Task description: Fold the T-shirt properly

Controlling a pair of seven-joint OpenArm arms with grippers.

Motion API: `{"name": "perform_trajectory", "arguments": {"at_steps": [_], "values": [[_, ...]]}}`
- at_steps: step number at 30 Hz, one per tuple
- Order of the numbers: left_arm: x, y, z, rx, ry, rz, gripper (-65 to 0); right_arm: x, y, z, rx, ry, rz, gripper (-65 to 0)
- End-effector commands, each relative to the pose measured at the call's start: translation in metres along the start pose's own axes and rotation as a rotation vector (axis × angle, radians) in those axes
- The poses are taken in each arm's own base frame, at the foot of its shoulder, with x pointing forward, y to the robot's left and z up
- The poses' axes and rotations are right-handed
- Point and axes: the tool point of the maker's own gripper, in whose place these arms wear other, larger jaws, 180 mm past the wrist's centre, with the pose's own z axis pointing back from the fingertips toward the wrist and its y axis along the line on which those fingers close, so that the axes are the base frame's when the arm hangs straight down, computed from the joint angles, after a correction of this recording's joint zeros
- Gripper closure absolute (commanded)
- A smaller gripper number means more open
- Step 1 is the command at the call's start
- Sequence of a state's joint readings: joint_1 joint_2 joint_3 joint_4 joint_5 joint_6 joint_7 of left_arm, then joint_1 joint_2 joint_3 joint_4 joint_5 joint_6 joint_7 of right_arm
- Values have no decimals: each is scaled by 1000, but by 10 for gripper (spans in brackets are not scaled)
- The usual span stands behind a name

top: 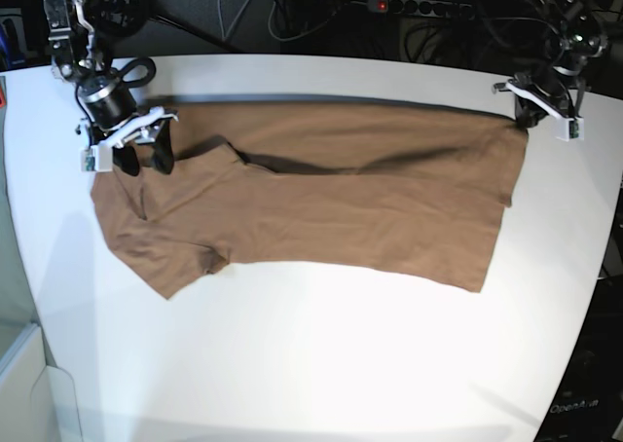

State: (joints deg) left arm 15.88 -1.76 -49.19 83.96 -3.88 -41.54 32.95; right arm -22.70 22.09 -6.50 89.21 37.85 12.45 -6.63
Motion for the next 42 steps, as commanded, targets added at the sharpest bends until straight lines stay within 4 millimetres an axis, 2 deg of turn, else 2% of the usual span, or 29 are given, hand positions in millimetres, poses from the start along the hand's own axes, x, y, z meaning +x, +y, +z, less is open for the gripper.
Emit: {"name": "perform_trajectory", "arguments": {"at_steps": [1, 5, 11, 18, 20, 25, 27, 42], "values": [[-50, 12, 5, 62, 228, -37, -23, 17, 0, -1, 15, -52, 16, -373], [-50, 12, 5, 62, 228, -37, -23, 17, -2, -1, 10, -50, 20, -373], [-49, 12, 6, 62, 227, -38, -23, 2, -19, -9, -28, -12, -1, -373], [-48, 12, 5, 62, 225, -38, -23, 1, -20, -10, -29, -11, -3, -363], [-46, 11, 4, 61, 221, -38, -23, 7, -19, -14, -26, -25, 0, -305], [-44, 11, 3, 61, 216, -37, -23, 13, -19, -17, -26, -33, 2, -46], [-44, 11, 3, 61, 216, -37, -23, 16, -20, -20, -25, -37, 4, -4], [-44, 11, 3, 61, 216, -37, -23, 38, -17, -29, -15, -84, 15, -6]]}}
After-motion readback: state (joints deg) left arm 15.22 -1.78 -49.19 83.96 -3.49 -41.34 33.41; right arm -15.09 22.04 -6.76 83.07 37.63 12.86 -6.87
